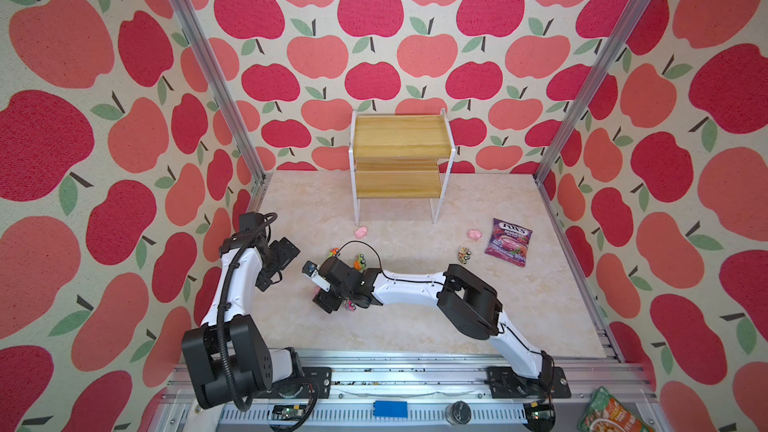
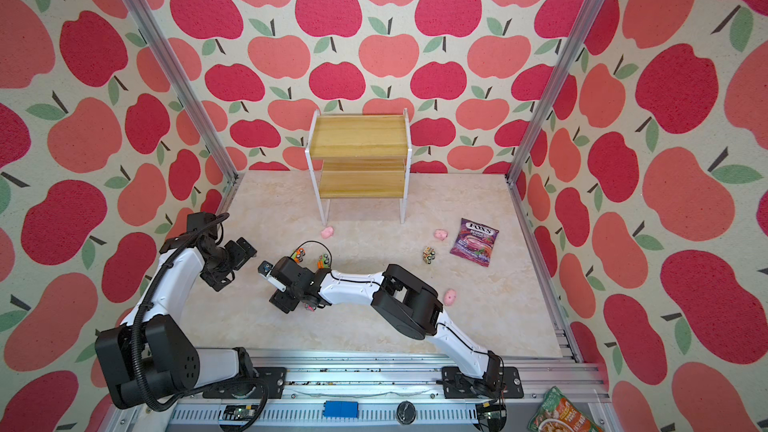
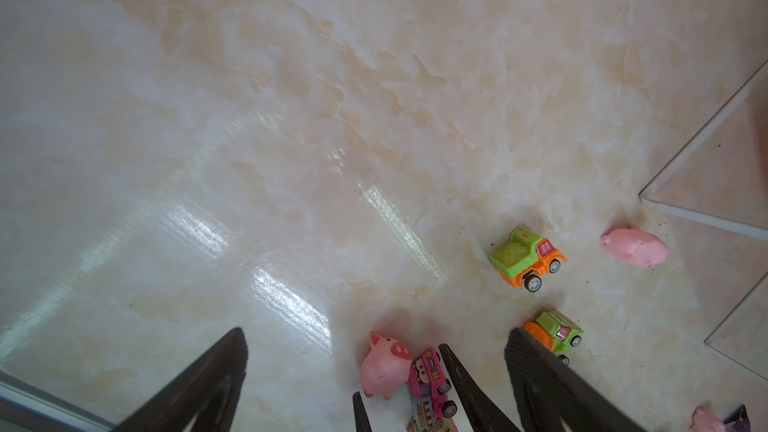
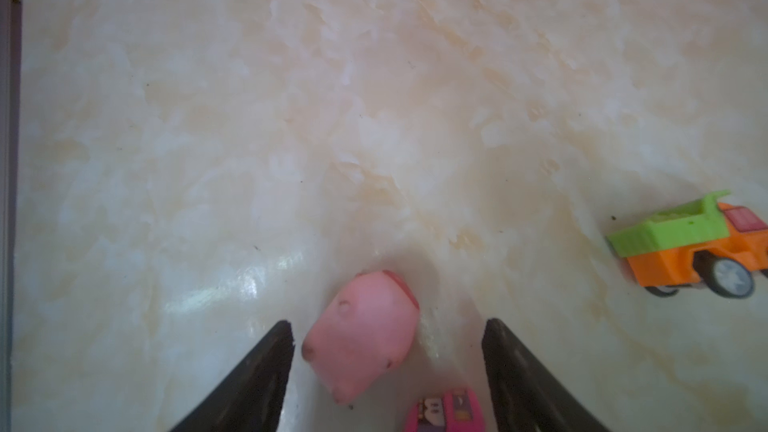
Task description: Place and organize the plastic toys onto the shelf
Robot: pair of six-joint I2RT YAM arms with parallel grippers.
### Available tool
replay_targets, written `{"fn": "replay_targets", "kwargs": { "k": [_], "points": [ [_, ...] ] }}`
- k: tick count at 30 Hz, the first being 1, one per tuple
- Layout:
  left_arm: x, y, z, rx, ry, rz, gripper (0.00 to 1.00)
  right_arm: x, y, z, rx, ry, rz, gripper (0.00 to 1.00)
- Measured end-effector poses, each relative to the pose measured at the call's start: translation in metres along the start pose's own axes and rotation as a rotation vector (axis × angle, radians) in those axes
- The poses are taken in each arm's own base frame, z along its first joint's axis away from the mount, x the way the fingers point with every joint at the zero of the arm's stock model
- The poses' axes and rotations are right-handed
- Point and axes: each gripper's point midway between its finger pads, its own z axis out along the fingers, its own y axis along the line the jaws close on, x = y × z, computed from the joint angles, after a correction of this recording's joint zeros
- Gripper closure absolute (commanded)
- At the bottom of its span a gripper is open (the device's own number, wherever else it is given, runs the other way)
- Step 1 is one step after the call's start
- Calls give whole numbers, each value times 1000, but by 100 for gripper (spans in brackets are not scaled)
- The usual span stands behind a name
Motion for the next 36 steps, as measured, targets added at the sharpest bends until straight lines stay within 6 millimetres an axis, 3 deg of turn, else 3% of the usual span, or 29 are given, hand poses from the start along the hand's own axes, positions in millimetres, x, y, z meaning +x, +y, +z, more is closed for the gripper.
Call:
{"fn": "replay_targets", "kwargs": {
  "k": [11, 16, 21, 23, 26, 30, 33, 36],
  "points": [
    [-3, 0, -6, 13, -22, -5, 1, 1, 1, 13, -22, 14, 5, 58],
    [-4, 0, -8, 17, -28, -7, 0, -5, 1, 6, -21, -16, 1, 59],
    [-5, 0, -10, 22, -38, -10, 0, -30, -7, -37, 8, -114, 5, 60],
    [-6, 0, -12, 27, -47, -9, 0, -43, -13, -66, 34, -173, 10, 60],
    [-6, -2, -16, 38, -58, -1, 3, -47, -28, -115, 82, -240, 38, 60],
    [-3, -10, -17, 56, -60, 31, 4, -16, -57, -165, 162, -244, 112, 60],
    [8, -26, -17, 74, -53, 100, 4, 27, -79, -172, 221, -161, 177, 59],
    [28, -46, -15, 83, -38, 203, 4, 87, -91, -166, 255, -17, 238, 58]
  ]
}}
